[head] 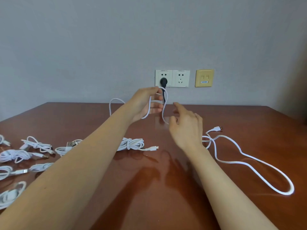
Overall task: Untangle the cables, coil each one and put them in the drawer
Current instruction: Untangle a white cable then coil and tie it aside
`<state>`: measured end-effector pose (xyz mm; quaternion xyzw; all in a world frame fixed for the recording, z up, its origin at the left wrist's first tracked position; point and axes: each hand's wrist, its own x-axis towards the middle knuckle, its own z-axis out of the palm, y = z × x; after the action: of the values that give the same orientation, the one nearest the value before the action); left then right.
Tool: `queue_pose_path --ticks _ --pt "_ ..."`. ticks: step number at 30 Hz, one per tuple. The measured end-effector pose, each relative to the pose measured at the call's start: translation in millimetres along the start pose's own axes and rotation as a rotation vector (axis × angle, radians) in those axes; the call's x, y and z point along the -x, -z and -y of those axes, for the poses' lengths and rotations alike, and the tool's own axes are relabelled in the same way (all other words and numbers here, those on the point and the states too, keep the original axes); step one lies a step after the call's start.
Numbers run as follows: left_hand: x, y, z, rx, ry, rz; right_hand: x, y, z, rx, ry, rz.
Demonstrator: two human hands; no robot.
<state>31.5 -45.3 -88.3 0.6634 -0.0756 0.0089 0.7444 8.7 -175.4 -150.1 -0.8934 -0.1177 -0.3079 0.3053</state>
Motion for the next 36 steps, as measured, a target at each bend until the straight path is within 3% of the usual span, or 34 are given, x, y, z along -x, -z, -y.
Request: queue_pose_path --ticks 5,10,13,18,24,27,31,36 --pt "9 -12 -16 0.068 0.014 0.194 -3 6 8 -0.417 -0.108 0.082" --pt "9 -29 -19 -0.333 -0.13 0.172 -4 10 18 -0.725 -0.29 0.049" --pt "9 -29 -19 -0.543 -0.198 0.198 -9 13 14 -0.908 -0.407 0.145" --pt "3 -22 -12 -0.916 -0.247 0.195 -9 5 6 -0.834 -0.285 0.172" --pt "-1 8 -4 -1.334 -0.141 -0.006 -16 9 -4 -0.951 -0.413 -0.091" --pt "0 15 -7 -1.025 -0.161 -0.056 -16 12 -8 -1.028 -0.459 -0.192" --pt "7 11 -16 -0.179 -0.09 0.004 -18 14 -10 -1.1 -0.526 -0.258" --pt "13 2 -20 0.199 -0.018 0.149 -14 17 -2 -1.111 -0.551 -0.095"
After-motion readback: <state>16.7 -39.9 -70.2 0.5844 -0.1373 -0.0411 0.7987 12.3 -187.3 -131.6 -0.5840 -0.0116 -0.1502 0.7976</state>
